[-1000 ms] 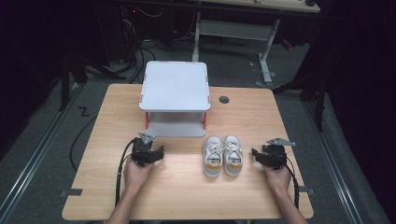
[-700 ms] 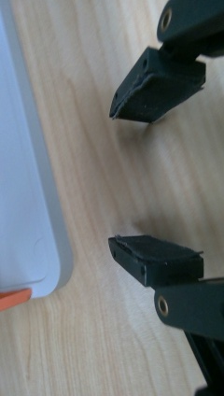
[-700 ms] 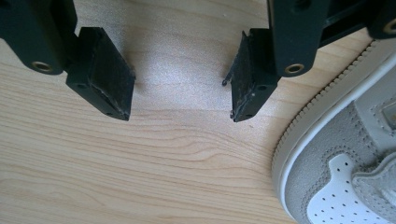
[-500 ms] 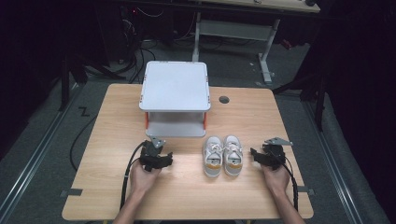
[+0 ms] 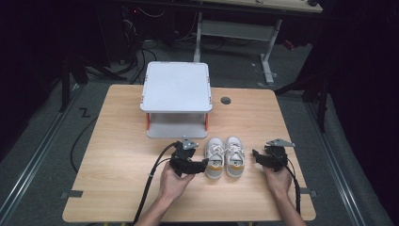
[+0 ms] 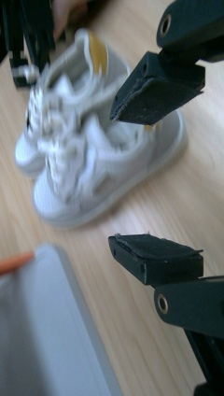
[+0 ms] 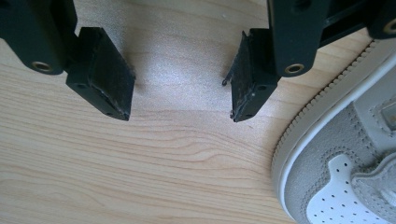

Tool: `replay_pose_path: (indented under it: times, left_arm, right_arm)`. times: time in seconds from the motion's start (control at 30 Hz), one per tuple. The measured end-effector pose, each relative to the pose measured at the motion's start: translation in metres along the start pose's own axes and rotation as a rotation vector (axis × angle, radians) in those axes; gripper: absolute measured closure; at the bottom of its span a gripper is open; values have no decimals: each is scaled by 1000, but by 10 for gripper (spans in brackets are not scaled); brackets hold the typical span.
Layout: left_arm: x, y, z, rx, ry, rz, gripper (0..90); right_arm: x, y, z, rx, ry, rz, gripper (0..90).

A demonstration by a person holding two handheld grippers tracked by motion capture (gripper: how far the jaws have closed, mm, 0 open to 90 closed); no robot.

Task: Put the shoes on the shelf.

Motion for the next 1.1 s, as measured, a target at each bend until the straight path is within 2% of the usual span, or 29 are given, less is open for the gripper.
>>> replay_pose_path:
  times: [0.03,0.1,0.13,0.23,0.4,0.5,0.53,0.57,0.73,0.83,0.9,0.93,0.97,1.1]
  left_arm:
    - [0,0,0,0,0,0,344]
    - [-16,-5,6,11,-23,-12,350]
    - [-16,-5,6,11,-23,-12,351]
    - [-32,-16,11,31,-58,-9,358]
    - [-45,-30,12,76,-85,-2,368]
    - [-50,-39,13,73,-71,3,382]
    - [-51,-43,15,75,-56,-3,430]
    - [-51,-43,15,75,-56,-3,441]
    - [-50,-51,17,80,-4,1,458]
    - [-50,-53,19,76,7,-2,460]
    - [-52,-57,21,77,31,-29,458]
    - [-52,-57,21,77,31,-29,455]
    - [-52,-59,23,72,56,-37,449]
    - [-50,-64,26,80,76,-24,466]
  right_arm:
    - [0,0,0,0,0,0,397]
    - [0,0,0,0,0,0,396]
    - [0,0,0,0,0,0,396]
    - [0,0,0,0,1,0,396]
    - [0,0,0,0,1,1,396]
    - [0,0,0,0,1,1,396]
    - [0,0,0,0,2,1,397]
    - [0,0,0,0,2,1,397]
    - [0,0,0,0,2,2,397]
    - [0,0,0,0,3,2,396]
    - [0,0,0,0,2,2,396]
    - [0,0,0,0,2,2,396]
    - [0,0,0,0,2,1,397]
    - [0,0,0,0,2,1,397]
Point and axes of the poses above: each handheld gripper's, and its own axes: y roughly backward along the jaws, z roughly out of its top, x roughly to its left, the point moved 3 cm from there along -y, roughly forward along the jaws, and after that the axes turned 1 degree about z, right-handed, at the moved point
